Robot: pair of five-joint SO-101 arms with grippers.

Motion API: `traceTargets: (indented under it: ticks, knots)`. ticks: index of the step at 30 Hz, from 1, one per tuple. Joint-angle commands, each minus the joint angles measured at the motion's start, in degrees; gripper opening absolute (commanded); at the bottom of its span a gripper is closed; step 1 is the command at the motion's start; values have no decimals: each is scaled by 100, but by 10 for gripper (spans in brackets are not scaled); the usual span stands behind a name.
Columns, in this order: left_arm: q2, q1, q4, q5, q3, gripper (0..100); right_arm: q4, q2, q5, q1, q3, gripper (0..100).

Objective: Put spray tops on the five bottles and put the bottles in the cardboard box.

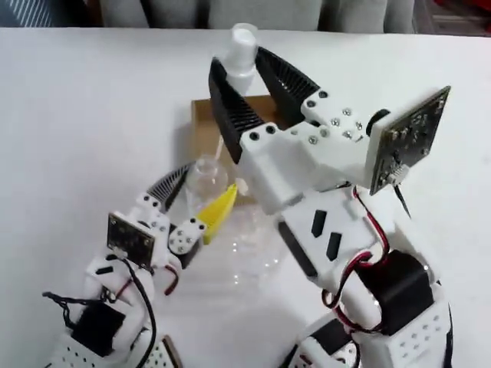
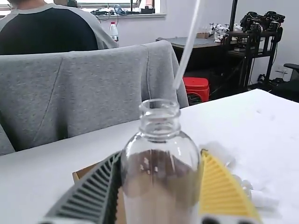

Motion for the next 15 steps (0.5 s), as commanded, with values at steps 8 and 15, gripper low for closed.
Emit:
traceTargets:
  ticks: [8, 15]
  knots:
    - [-66, 48, -70, 35, -18, 22, -57, 48, -369, 31, -141, 15]
    - [-75, 48, 9, 35, -26, 22, -435, 13, -369, 31, 325, 15]
